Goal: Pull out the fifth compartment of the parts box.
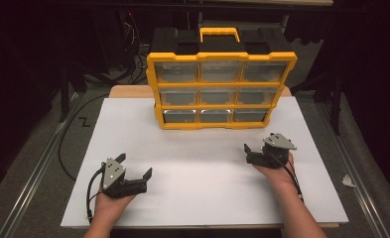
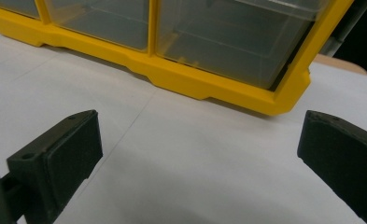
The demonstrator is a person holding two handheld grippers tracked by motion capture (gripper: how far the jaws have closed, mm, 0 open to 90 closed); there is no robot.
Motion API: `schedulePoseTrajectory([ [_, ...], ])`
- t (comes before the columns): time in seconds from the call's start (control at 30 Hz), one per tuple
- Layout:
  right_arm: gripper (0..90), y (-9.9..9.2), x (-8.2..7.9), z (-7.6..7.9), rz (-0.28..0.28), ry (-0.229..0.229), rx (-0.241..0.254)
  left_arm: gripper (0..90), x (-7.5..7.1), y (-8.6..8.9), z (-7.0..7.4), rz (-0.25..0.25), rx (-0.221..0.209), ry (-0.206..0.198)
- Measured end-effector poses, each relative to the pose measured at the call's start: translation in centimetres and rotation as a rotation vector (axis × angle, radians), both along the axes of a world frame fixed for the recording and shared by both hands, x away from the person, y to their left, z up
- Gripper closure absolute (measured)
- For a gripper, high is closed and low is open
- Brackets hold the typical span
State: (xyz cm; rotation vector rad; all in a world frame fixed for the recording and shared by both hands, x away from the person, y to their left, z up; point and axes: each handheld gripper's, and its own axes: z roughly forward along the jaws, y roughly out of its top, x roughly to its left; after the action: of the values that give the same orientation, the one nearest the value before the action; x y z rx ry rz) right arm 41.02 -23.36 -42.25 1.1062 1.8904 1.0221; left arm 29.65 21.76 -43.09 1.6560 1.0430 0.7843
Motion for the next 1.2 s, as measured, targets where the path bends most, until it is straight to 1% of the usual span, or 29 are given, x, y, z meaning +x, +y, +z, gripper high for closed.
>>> schedulePoseTrajectory([
  [0.07,1.6,0.1,-0.3,0.1,0.009,-0.008,-0.028,0.2,0.0,0.0,0.0,0.0,0.001,-0.003],
  [0.17,1.6,0.1,-0.7,0.2,0.021,-0.02,-0.084,0.2,0.0,0.0,0.0,-0.002,0.001,-0.003],
  [0.43,1.2,0.3,-1.3,-0.3,0.052,-0.017,-0.218,0.2,0.0,0.0,0.0,-0.003,0.001,-0.005],
  [0.63,1.2,0.4,-1.5,-0.7,0.069,-0.005,-0.279,0.3,0.0,0.0,0.0,-0.004,0.002,-0.003],
  [0.8,1.2,0.6,-1.6,-0.8,0.074,-0.005,-0.317,0.4,-0.1,0.0,0.0,-0.006,0.001,-0.003],
  [1.03,1.3,1.3,-2.0,-0.6,0.089,-0.04,-0.418,0.6,-0.1,0.0,0.0,-0.011,0.002,-0.004],
  [1.1,1.4,1.5,-2.1,-0.6,0.097,-0.058,-0.464,0.6,-0.1,0.0,0.0,-0.011,0.002,-0.004],
  [1.13,1.3,1.6,-2.2,-0.6,0.099,-0.06,-0.481,0.6,-0.1,0.0,0.0,-0.012,0.002,-0.004],
  [1.2,1.4,1.8,-2.3,-0.5,0.11,-0.078,-0.518,0.6,-0.1,0.0,0.0,-0.012,0.003,-0.003],
])
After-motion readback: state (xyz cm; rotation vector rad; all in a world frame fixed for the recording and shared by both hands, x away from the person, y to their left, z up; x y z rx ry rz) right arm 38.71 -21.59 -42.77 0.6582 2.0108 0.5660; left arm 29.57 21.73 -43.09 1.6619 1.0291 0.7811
